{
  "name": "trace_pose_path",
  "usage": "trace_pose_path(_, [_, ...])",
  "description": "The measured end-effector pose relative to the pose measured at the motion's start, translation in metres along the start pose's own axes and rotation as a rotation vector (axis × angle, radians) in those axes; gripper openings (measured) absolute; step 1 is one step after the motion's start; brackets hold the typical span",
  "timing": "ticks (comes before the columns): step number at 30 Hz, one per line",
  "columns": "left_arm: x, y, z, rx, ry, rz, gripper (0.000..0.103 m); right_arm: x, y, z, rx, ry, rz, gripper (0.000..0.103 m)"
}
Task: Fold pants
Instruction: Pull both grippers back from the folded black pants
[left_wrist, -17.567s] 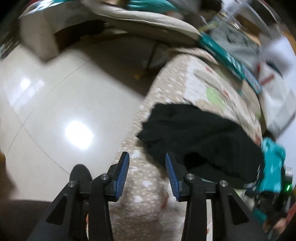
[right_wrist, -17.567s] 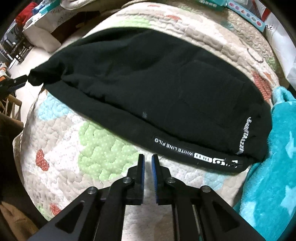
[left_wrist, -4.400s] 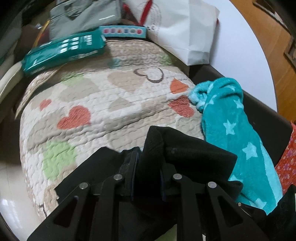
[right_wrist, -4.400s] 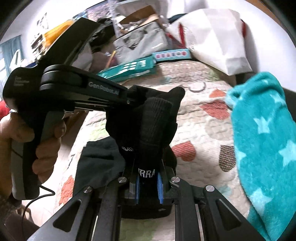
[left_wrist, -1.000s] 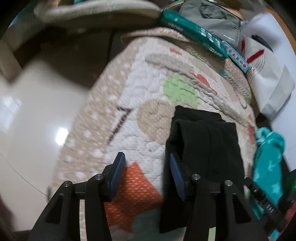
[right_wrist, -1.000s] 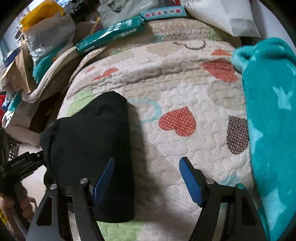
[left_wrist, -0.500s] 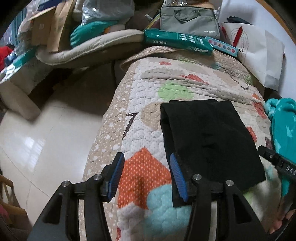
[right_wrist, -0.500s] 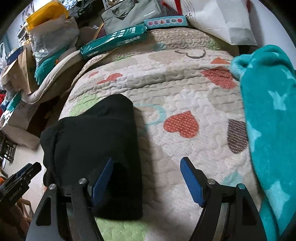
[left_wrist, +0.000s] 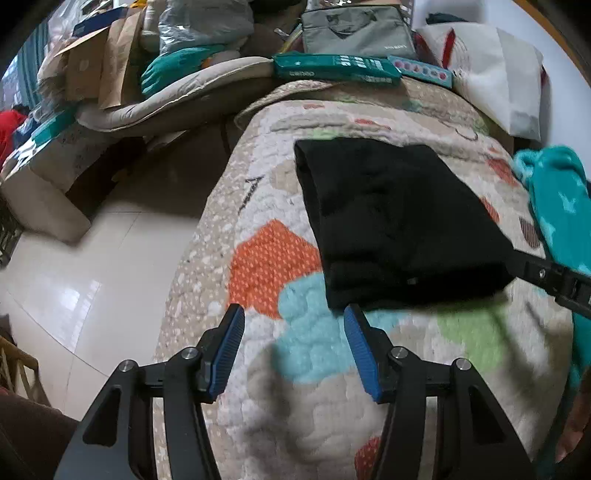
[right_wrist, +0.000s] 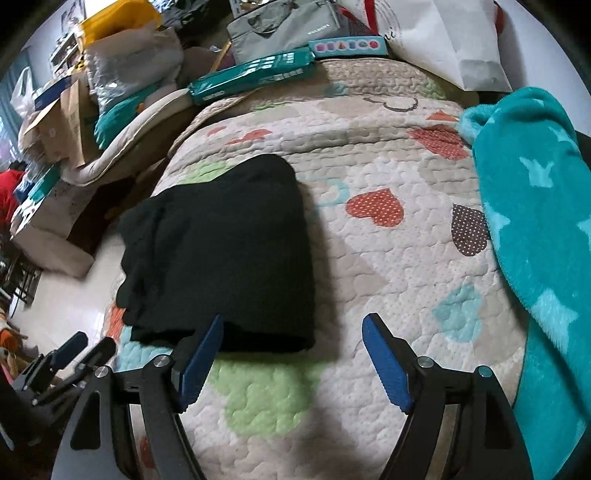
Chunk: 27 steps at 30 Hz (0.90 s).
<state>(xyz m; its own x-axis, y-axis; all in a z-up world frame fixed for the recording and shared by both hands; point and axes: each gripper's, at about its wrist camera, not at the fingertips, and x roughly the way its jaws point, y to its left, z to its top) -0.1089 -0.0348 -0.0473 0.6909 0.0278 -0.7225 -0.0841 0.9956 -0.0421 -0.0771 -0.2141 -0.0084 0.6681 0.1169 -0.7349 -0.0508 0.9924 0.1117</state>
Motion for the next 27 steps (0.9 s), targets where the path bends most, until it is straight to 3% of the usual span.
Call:
trace_pose_path(6, [0.002,-0.004,-0.012,0.022,0.027,0.001,0.055,0.000,0.004,-0.015,-0.002,0.036,0.001,0.083])
trace_pose_path(27, [0.022,0.000,-0.012,-0.029,0.112,-0.027,0.056,0.016,0.001,-0.014,0.021,0.074,0.015,0.084])
